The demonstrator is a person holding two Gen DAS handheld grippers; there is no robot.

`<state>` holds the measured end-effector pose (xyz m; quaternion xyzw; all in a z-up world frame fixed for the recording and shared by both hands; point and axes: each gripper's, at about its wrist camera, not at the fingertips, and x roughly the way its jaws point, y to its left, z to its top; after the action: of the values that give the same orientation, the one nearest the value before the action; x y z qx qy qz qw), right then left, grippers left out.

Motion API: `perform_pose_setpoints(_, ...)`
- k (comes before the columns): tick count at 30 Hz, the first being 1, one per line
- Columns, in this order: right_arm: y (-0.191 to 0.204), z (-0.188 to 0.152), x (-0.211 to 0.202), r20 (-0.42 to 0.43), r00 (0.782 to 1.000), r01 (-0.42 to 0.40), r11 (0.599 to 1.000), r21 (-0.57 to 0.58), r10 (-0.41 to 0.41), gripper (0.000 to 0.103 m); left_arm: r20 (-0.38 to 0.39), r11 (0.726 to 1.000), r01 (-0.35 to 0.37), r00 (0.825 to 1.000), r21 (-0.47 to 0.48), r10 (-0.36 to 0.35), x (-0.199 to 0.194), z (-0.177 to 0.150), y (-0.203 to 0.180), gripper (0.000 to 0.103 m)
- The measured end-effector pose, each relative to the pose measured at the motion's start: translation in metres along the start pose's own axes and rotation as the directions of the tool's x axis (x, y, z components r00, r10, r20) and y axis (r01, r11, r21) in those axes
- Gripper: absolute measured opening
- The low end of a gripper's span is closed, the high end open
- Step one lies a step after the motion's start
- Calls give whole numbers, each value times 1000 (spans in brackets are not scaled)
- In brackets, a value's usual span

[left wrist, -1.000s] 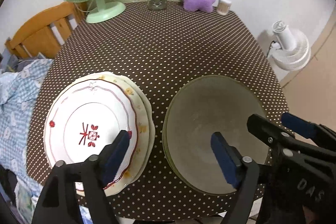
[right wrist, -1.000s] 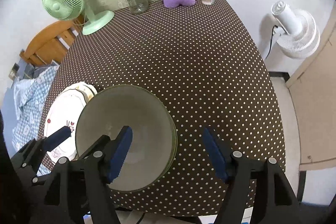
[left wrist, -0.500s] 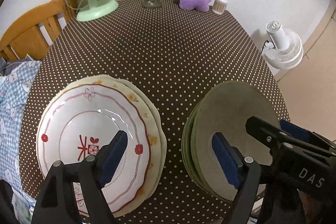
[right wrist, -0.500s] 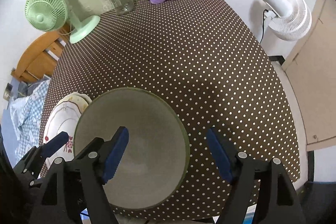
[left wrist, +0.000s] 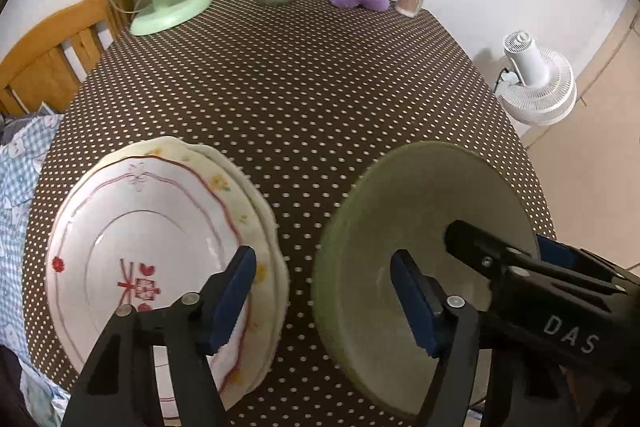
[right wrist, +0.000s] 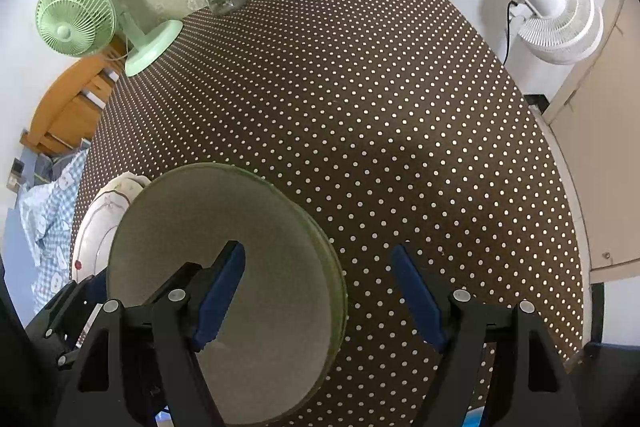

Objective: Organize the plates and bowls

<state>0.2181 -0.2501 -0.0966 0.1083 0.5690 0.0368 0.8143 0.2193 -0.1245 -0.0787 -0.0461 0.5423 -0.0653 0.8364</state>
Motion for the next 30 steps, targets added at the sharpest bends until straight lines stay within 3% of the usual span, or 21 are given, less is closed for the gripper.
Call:
perform_pose_setpoints(8,-9,0,14,-48,999,-19,1000,-13,18,74,-39,1000,-1,999,-20,1,12,-4,-8,64)
perform_pose_setpoints(15,-5,-1,19,-68,996,-57,998,-39,54,56,-19,1000,-28,999,9,29,14,-7,-14,63)
perform_pose_setpoints(17,-2,-1,20,-81,994,-76,996,-49,72,51,-30,1000,7,1000,14,-7,16,-7,-16,48)
perform_pose_setpoints(18,2,0,20,-89,992,-97,994,-49,92,41,-33,1000,18,999,9,-18,14,-8,-16,48)
perform_pose_setpoints(19,4,0,20,-89,992,-91,994,-62,85,39,-32,1000,11,999,15,-11,13,-8,-17,46)
perform_pose_setpoints(30,8,3,4,-82,995,-74,990,-119,64,39,-41,1000,-18,999,-13,17,4,-2,-24,45)
